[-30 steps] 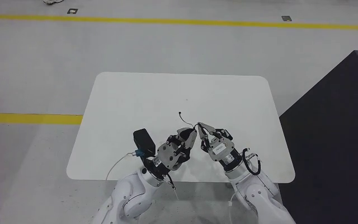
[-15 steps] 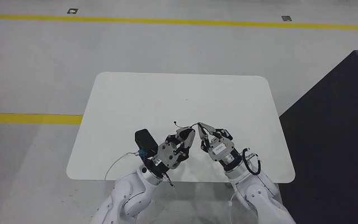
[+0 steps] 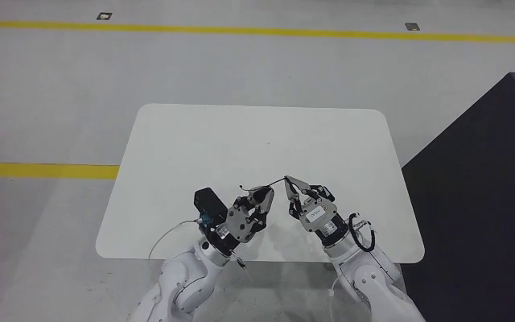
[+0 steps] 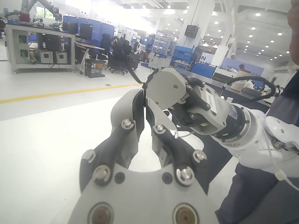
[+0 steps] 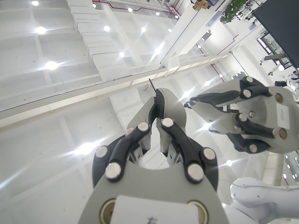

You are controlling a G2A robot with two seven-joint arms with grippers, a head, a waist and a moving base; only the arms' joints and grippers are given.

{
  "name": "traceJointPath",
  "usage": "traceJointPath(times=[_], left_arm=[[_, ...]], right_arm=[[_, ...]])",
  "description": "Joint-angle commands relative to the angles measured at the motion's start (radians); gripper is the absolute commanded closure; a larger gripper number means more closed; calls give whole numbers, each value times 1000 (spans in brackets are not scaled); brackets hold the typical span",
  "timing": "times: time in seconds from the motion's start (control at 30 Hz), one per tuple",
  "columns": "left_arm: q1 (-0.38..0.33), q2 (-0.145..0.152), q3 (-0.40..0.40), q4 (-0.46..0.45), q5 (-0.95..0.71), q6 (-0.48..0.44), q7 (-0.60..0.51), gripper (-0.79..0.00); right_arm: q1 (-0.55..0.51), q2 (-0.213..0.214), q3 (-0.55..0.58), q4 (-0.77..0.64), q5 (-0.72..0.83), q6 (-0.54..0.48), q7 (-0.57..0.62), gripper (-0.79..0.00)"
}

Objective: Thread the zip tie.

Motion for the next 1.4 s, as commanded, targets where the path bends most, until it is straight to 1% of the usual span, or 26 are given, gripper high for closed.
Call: traceJointPath(times=[0.0,0.33,0.5,0.87,1.27,1.37], left_arm=[[3,1,-4,-1,7,4,-2,0],[7,5,-30,23,60,25,22,0],[10,6,-37,28,55,25,35,0],[13,2,-37,5,28,24,141,0],[18,3,-51,13,20,16,143,0],[13,5,-56,18,55,17,148,0]], right_arm=[[0,0,0,0,0,0,0,0],[0,0,0,0,0,0,0,0],[0,0,0,0,0,0,0,0],[0,0,0,0,0,0,0,0],[0,0,0,0,0,0,0,0],[0,0,0,0,0,0,0,0]])
